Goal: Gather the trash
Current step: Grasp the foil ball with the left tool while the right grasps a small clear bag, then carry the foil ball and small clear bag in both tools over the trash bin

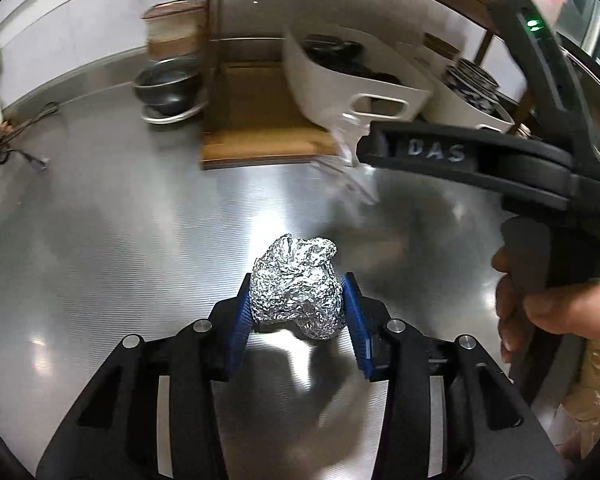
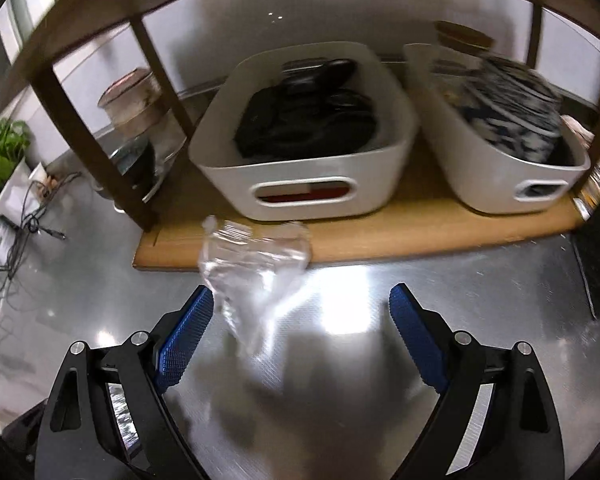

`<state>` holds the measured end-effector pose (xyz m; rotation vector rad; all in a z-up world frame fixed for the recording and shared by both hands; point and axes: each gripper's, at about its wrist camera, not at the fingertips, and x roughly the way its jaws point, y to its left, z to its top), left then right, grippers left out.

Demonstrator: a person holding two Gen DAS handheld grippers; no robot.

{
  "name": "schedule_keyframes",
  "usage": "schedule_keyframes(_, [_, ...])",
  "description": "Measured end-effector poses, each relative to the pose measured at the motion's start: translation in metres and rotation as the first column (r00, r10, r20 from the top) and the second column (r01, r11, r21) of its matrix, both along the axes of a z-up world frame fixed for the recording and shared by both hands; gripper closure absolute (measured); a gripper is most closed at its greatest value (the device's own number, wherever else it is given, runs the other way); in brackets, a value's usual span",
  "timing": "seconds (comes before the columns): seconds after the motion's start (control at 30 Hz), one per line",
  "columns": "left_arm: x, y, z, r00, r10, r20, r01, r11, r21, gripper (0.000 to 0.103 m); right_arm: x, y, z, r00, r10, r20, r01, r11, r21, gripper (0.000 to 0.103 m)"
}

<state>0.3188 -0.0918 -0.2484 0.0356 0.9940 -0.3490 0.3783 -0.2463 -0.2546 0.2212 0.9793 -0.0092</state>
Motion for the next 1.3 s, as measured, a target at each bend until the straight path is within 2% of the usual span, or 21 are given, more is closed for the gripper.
schedule_keyframes(0.1, [0.001, 0.014, 0.004, 1.000, 0.019, 0.000, -0.019, 1.000, 0.004, 0.062, 0.008, 0.013, -0.005, 1.000, 0.017, -0.007, -0.017, 1.000, -0.010, 0.032])
schedule_keyframes(0.17, [0.002, 0.019, 0.005, 1.000, 0.028, 0.000, -0.028, 1.000, 0.006, 0.062, 0.013, 0.020, -0.010, 0.999, 0.021, -0.026, -0.022, 0.999, -0.037, 0.058])
schedule_keyframes(0.23, [0.000, 0.027, 0.007, 0.999, 0.036, 0.001, -0.036, 0.999, 0.006, 0.062, 0.016, 0.021, -0.017, 0.998, 0.022, -0.054, -0.024, 0.999, -0.030, 0.066])
schedule_keyframes(0.3, [-0.002, 0.032, 0.012, 0.999, 0.043, 0.007, -0.043, 0.999, 0.006, 0.062, 0.015, 0.020, -0.018, 0.998, 0.022, -0.050, -0.024, 0.999, -0.042, 0.070])
schedule_keyframes(0.37, [-0.006, 0.034, 0.016, 0.999, 0.044, 0.015, -0.044, 0.999, 0.006, 0.062, 0.012, 0.018, -0.017, 0.998, 0.021, -0.052, -0.023, 0.999, -0.040, 0.085])
schedule_keyframes(0.43, [-0.011, 0.034, 0.022, 0.999, 0.043, 0.027, -0.043, 0.999, 0.007, 0.062, 0.005, 0.012, -0.013, 0.999, 0.020, -0.040, -0.020, 1.000, 0.001, 0.088])
schedule_keyframes(0.6, [-0.028, 0.038, 0.034, 0.998, 0.046, 0.043, -0.046, 0.999, -0.003, 0.062, -0.029, 0.005, 0.005, 0.998, 0.061, -0.014, -0.061, 0.998, -0.007, 0.089])
schedule_keyframes(0.77, [-0.050, 0.035, 0.044, 0.997, 0.025, 0.073, -0.027, 0.999, 0.024, 0.062, -0.071, -0.001, 0.029, 0.997, 0.071, 0.023, -0.071, 0.997, -0.005, 0.089])
schedule_keyframes(1.03, [-0.105, 0.043, 0.068, 0.995, 0.021, 0.093, -0.021, 1.000, 0.004, 0.062, -0.155, -0.003, 0.068, 0.990, 0.114, 0.080, -0.117, 0.992, 0.043, 0.089])
schedule_keyframes(1.3, [-0.172, 0.061, 0.092, 0.993, 0.017, 0.116, -0.014, 1.000, -0.026, 0.062, -0.225, 0.017, 0.087, 0.977, 0.182, 0.110, -0.189, 0.980, 0.058, 0.089])
